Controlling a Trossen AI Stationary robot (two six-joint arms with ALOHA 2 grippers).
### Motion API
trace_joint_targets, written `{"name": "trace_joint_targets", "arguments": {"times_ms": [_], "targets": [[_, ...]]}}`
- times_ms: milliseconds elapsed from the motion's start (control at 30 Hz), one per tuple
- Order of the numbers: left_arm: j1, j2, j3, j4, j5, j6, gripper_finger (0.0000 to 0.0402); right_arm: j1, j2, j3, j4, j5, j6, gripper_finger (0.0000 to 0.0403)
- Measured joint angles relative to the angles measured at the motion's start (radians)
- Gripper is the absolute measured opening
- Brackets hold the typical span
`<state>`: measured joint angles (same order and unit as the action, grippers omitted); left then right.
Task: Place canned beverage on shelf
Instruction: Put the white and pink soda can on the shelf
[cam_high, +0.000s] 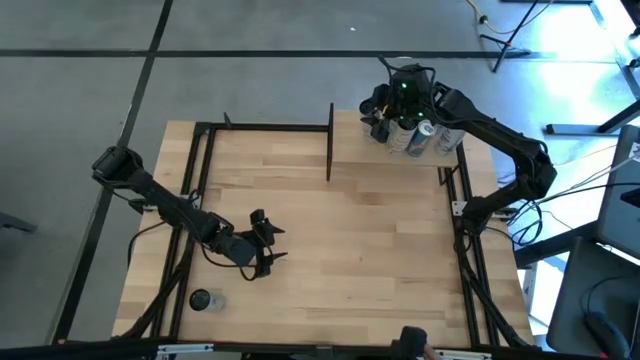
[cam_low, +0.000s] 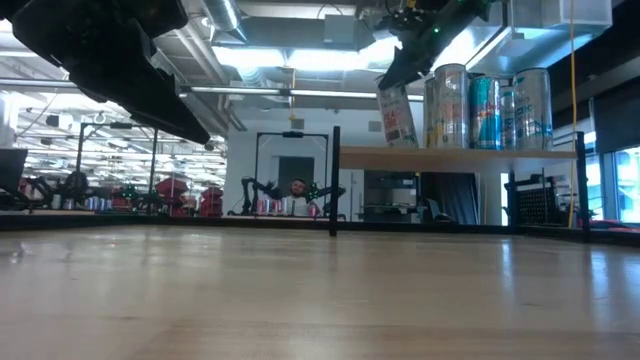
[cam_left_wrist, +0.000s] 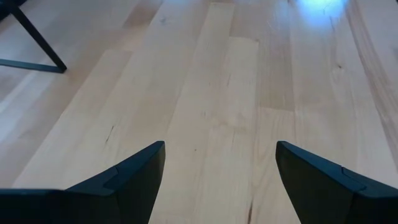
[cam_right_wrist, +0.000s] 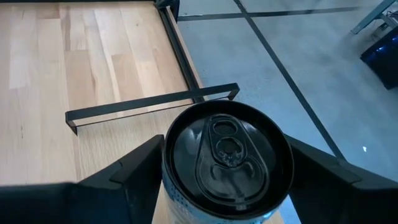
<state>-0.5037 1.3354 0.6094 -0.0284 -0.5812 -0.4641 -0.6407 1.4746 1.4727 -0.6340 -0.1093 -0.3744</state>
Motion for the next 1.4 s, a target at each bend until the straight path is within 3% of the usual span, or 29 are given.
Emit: {"name": "trace_joint_targets", "arguments": {"times_ms": [1400], "targets": [[0.0,0.0,0.0,0.001,-0.005,0.0,0.03,-0.001,-0.051,0.0,-0.109,0.05,0.002,0.0289]]}}
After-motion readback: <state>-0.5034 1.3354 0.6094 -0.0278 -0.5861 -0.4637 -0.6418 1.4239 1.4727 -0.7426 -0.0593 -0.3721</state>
